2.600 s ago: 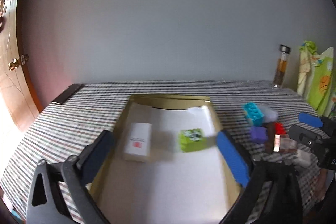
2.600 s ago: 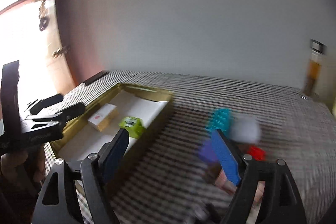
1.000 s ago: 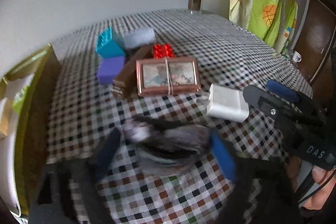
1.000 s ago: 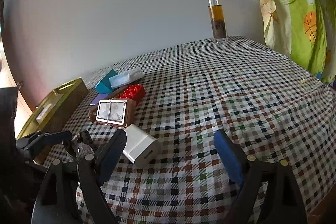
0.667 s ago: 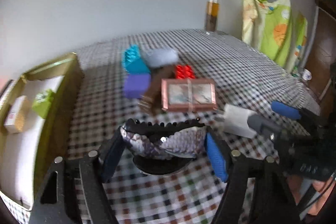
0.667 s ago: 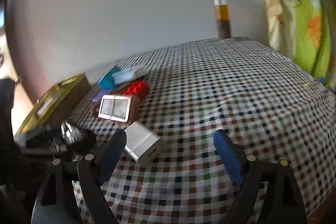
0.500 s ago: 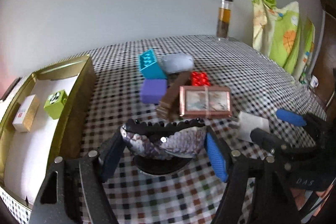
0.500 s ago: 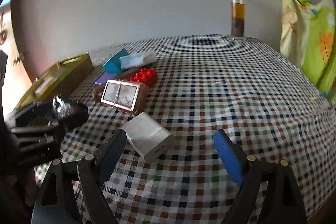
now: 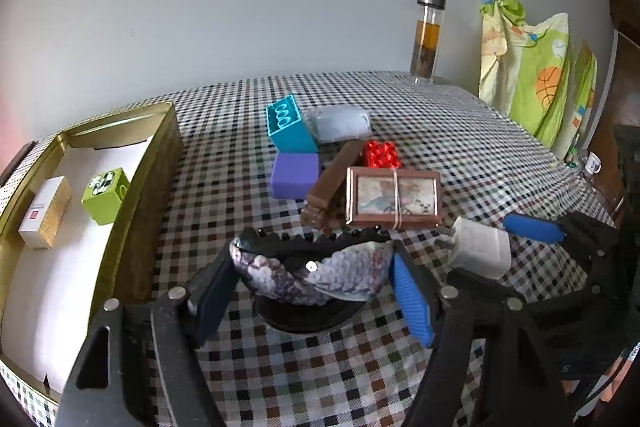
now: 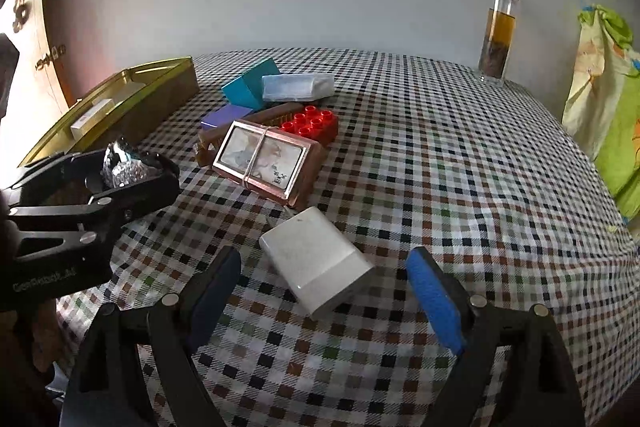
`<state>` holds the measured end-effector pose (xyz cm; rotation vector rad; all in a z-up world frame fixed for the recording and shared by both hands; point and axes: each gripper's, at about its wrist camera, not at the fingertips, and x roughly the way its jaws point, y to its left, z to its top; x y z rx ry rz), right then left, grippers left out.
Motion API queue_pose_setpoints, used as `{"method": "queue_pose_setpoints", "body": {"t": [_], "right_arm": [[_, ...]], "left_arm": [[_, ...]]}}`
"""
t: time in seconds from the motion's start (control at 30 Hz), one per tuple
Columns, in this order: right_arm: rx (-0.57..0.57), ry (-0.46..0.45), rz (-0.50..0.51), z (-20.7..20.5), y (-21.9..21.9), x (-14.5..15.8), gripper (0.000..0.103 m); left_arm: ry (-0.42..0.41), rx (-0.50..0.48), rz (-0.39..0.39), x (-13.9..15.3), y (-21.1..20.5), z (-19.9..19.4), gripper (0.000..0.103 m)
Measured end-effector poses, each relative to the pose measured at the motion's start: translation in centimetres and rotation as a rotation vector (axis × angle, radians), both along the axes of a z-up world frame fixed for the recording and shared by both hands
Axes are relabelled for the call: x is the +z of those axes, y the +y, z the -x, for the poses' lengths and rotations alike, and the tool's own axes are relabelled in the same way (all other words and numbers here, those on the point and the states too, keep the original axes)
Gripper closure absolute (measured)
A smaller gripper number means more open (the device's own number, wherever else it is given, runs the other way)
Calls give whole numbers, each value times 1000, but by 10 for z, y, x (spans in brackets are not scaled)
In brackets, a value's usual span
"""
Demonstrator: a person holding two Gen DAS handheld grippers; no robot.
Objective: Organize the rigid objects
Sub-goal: 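Grasp the white charger with the right tool, then carry fabric cup with left tool while right tool carries charger toward tin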
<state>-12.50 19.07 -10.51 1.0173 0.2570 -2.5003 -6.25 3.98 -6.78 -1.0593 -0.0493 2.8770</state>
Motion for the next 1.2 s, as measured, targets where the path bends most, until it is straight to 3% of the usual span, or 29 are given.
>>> {"method": "queue_pose_setpoints", "body": {"t": [0.2,0.4,0.63,0.87,1.2], "right_arm": [[4,-18,4,4,-1,-2,16],[-6,-36,25,6,1,-3,27],[9,15,14,-1,-2,-4,62],[28,27,46,-3,2,-3,63],[18,112,49,-14,2,2,63]], "left_arm": [[-2,-7,-5,1,1,1,30],[-3,-12,-5,0,1,0,30],[-3,-13,-16,0,-2,0,30],[15,-11,-9,1,-1,-3,30],[27,-10,-14,2,-3,-4,30]]}}
